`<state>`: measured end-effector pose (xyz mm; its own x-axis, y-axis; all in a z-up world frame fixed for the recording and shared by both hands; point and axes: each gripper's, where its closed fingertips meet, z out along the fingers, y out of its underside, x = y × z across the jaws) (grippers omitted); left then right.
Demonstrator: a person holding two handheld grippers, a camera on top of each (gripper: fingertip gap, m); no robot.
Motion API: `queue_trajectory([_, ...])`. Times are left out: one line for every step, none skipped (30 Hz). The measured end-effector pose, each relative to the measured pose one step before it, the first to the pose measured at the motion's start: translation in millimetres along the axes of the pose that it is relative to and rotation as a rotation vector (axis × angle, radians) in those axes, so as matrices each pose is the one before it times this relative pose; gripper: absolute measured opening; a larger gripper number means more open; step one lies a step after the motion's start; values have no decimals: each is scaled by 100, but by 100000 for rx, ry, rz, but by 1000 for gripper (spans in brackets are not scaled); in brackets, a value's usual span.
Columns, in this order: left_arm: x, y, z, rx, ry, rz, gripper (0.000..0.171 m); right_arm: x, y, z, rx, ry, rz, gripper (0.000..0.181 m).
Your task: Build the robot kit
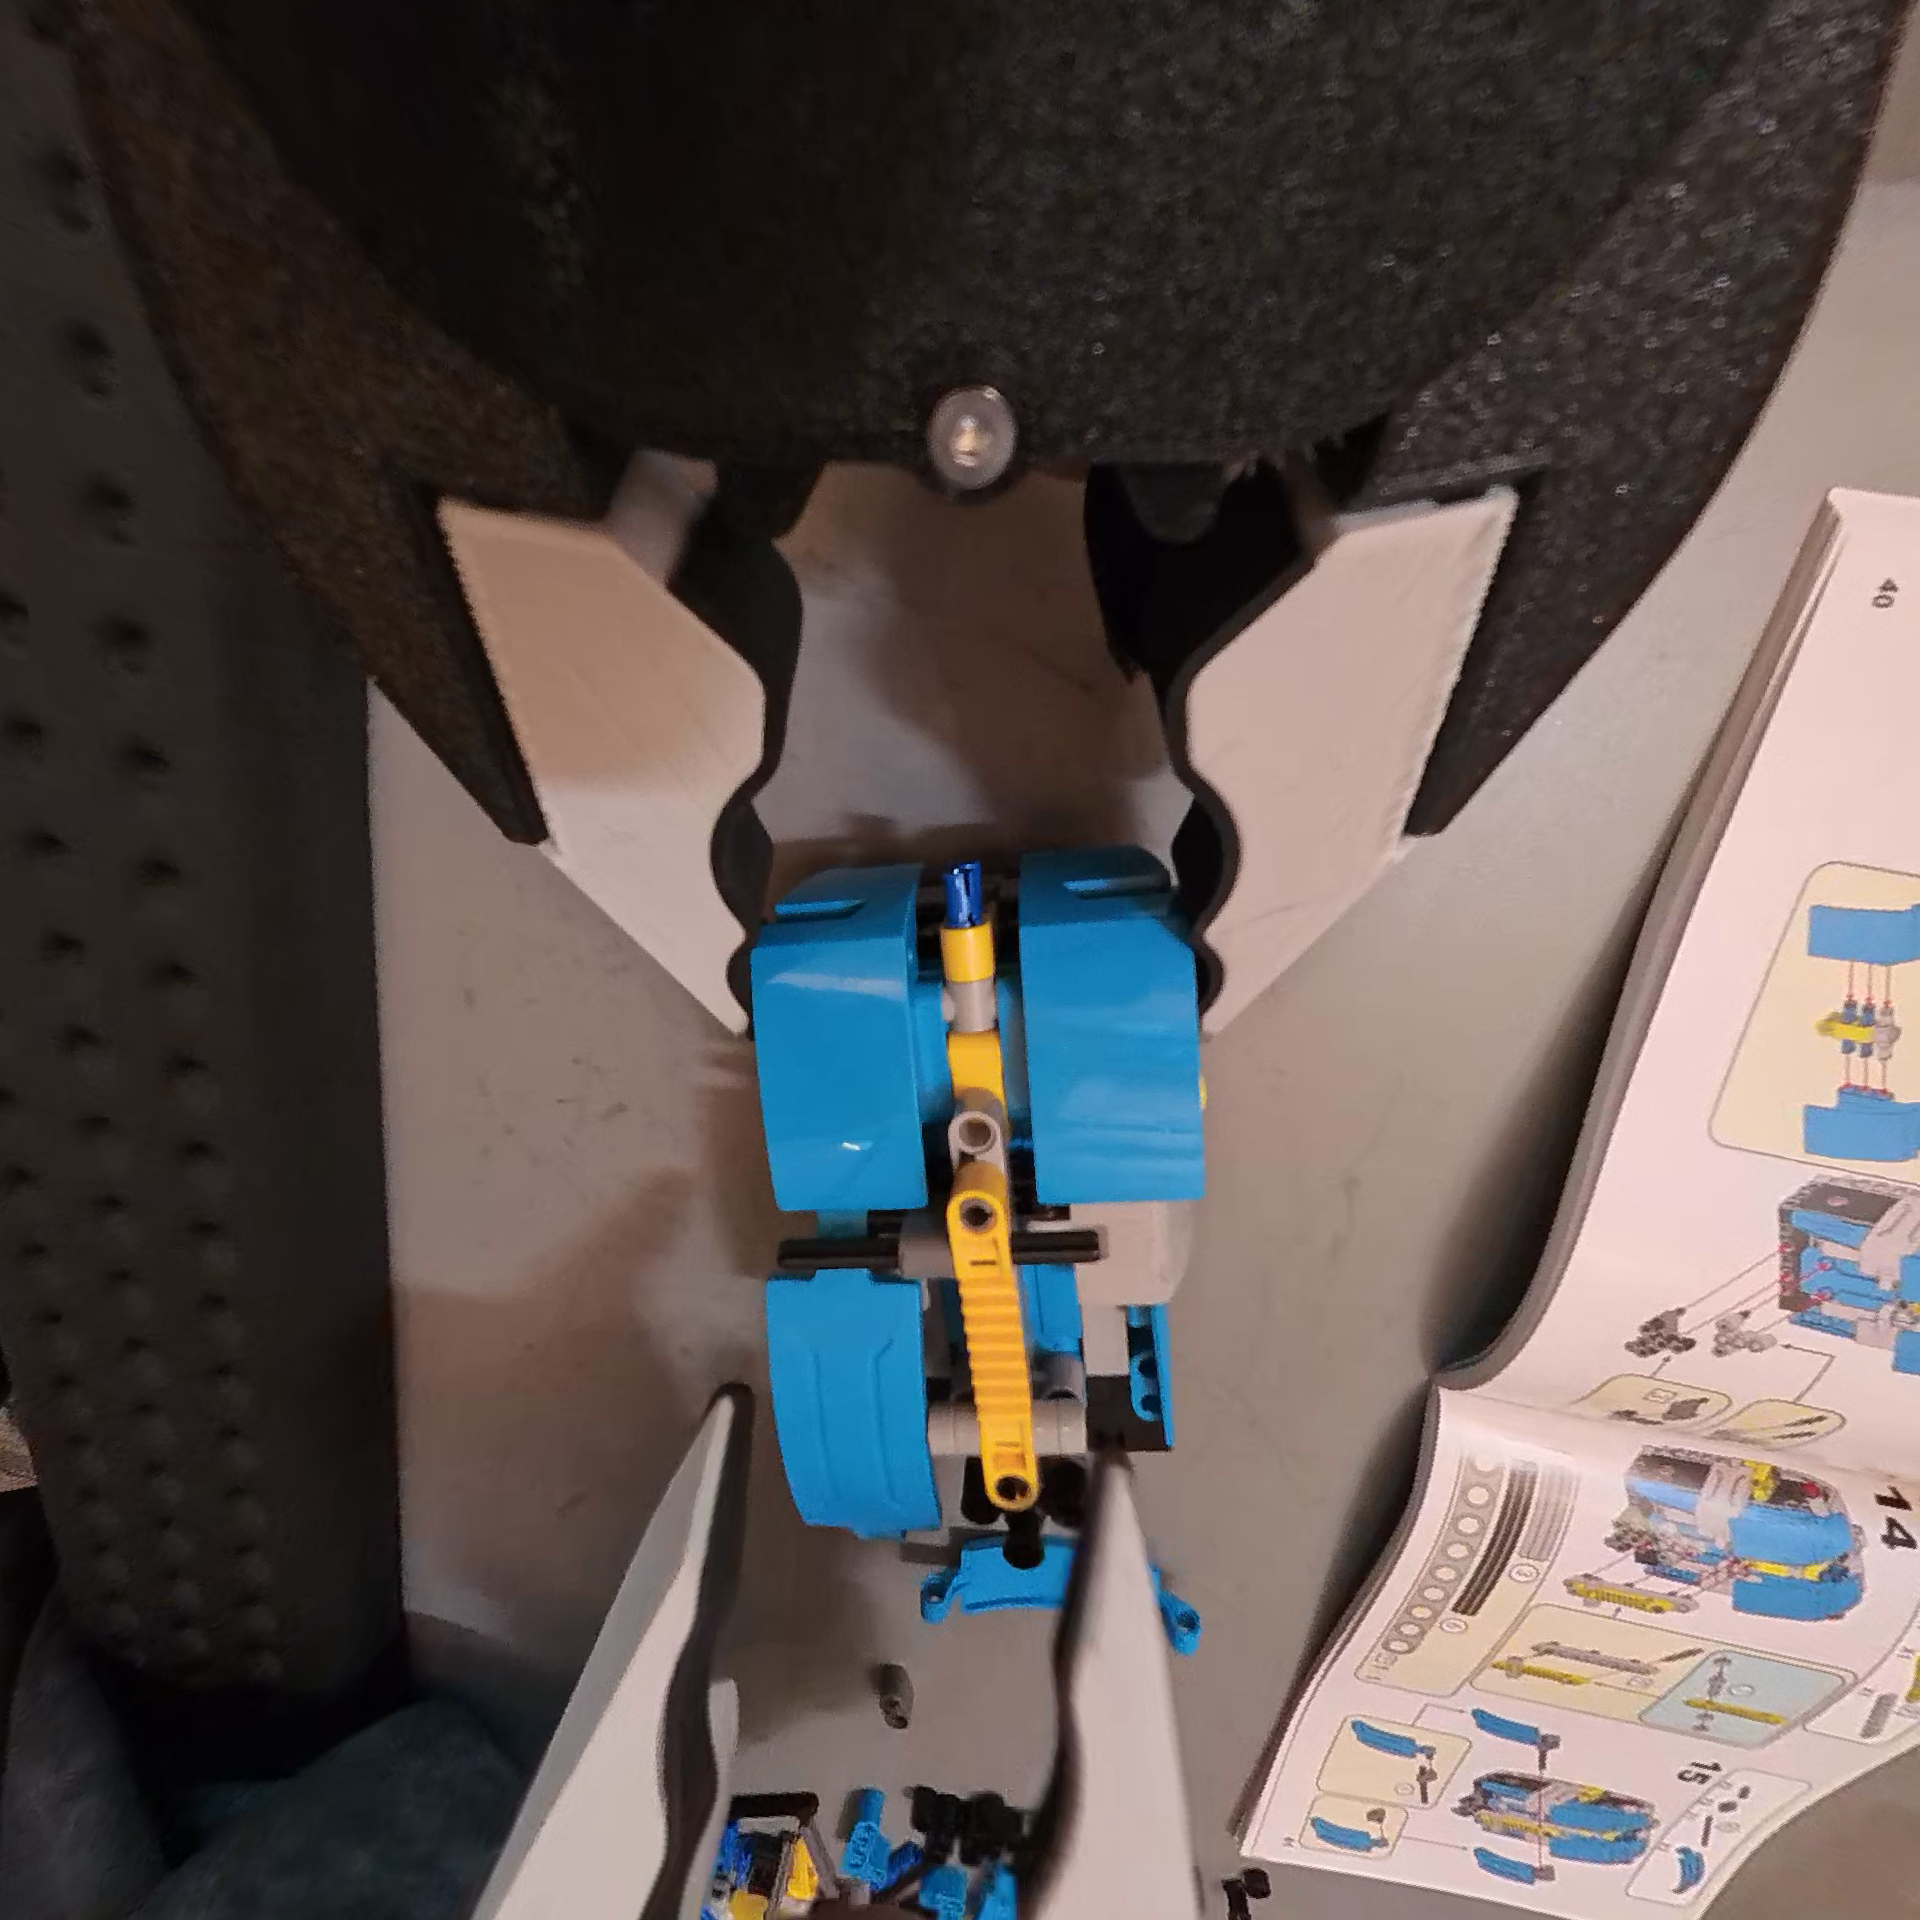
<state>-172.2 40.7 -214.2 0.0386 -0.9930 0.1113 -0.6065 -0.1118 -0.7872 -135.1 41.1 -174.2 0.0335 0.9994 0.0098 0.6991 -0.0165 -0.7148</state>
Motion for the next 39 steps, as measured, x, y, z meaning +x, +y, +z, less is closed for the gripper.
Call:
queue_trajectory([-2,2,0,-4,-46,72,78,417,-301,-200,1161,2861,-434,57])
queue_trajectory([0,2,0,-4,-43,62,79,135,-635,-330,2922,1369,-1082,56])
queue_trajectory([-1,-1,0,-1,44,-45,78,-79,-878,-328,3948,-167,-611,54])
queue_trajectory([-3,-8,7,1,81,-76,79,-234,-834,-186,3194,-1537,-145,53])
queue_trajectory([0,-3,0,4,96,-89,78,-387,-491,78,832,-2941,270,54])
queue_trajectory([-4,8,-2,14,174,-190,79,-297,-8,326,-2155,-2872,820,55])
queue_trajectory([2,-8,0,24,192,-215,78,-150,323,463,-3753,-1955,427,57])
queue_trajectory([1,-4,0,15,98,-99,78,-81,335,452,-3140,-1072,-318,58])
queue_trajectory([7,6,-8,3,37,-33,78,201,199,353,-1606,1165,-753,58])
queue_trajectory([2,6,6,3,63,-60,78,128,68,281,-647,1087,-983,57])
queue_trajectory([-7,-6,-1,8,153,-157,78,11,191,241,-1500,493,-817,56])
queue_trajectory([6,-1,6,26,225,-225,79,143,356,227,-2905,1593,-1093,56])
queue_trajectory([-2,-10,0,34,184,-174,79,171,405,219,-3305,2042,-1679,56])
queue_trajectory([-2,-3,1,14,43,-22,79,132,246,171,-2413,1971,-1754,56])
queue_trajectory([6,3,8,-28,-149,183,79,-84,-44,106,-484,561,-1540,54])
queue_trajectory([-3,6,7,-42,-238,273,79,-174,-240,46,844,-472,-892,51])
queue_trajectory([7,-1,-5,-16,-154,172,79,-207,-240,40,844,-1355,-2,47])
queue_trajectory([-2,1,0,0,-60,54,79,-106,-252,58,558,-1390,694,47])
queue_trajectory([-3,6,-8,2,-20,5,79,-13,-145,46,-139,-1067,830,47])
queue_trajectory([-3,0,0,1,-20,-2,79,4,-50,56,-690,-1093,906,47])
queue_trajectory([1,0,0,1,-5,-25,79,47,2,12,-720,-1136,1162,47])
queue_trajectory([-2,0,0,-2,-14,0,79,18,-51,-41,-214,-1401,1308,47])
queue_trajectory([4,6,0,-21,-123,115,79,-5,-52,-49,93,-1611,1582,47])
queue_trajectory([-3,1,-6,-28,-214,198,79,33,-66,-18,563,-1462,1870,46])
queue_trajectory([-1,6,0,-17,-156,133,79,54,-42,-21,540,-1196,1658,46])
queue_trajectory([-1,-5,7,-7,-8,-3,79,50,-21,-19,406,-790,1110,45])
queue_trajectory([0,-1,-1,-4,52,-44,79,106,-38,-15,483,188,686,47])
queue_trajectory([-1,-5,7,-8,-4,17,79,123,-102,-9,803,760,135,51])
queue_trajectory([-2,4,0,-12,-100,119,79,-10,-104,-62,901,127,-135,51])
queue_trajectory([5,7,0,-21,-158,185,79,-44,-92,-63,901,-231,71,51])
queue_trajectory([-3,0,8,-20,-152,163,79,55,-55,-51,714,139,284,51])
queue_trajectory([1,-4,-6,-10,-96,99,79,135,-41,50,575,399,322,51])
queue_trajectory([2,2,0,-3,-36,35,79,53,46,185,-36,-263,175,53])
queue_trajectory([2,0,0,-3,5,-11,79,-13,107,271,-601,-701,201,56])
queue_trajectory([-1,-1,0,1,40,-44,79,-52,46,259,-229,-1116,340,59])
queue_trajectory([1,-2,0,4,49,-60,79,-76,121,161,-504,-1362,319,60])
queue_trajectory([-9,-1,0,1,6,6,79,-121,84,-6,-140,-1654,187,60])
queue_trajectory([7,3,0,-6,-50,80,79,-43,-58,-180,1192,-1302,411,59])
queue_trajectory([3,1,0,1,-29,48,79,126,-86,-312,1551,-579,903,56])
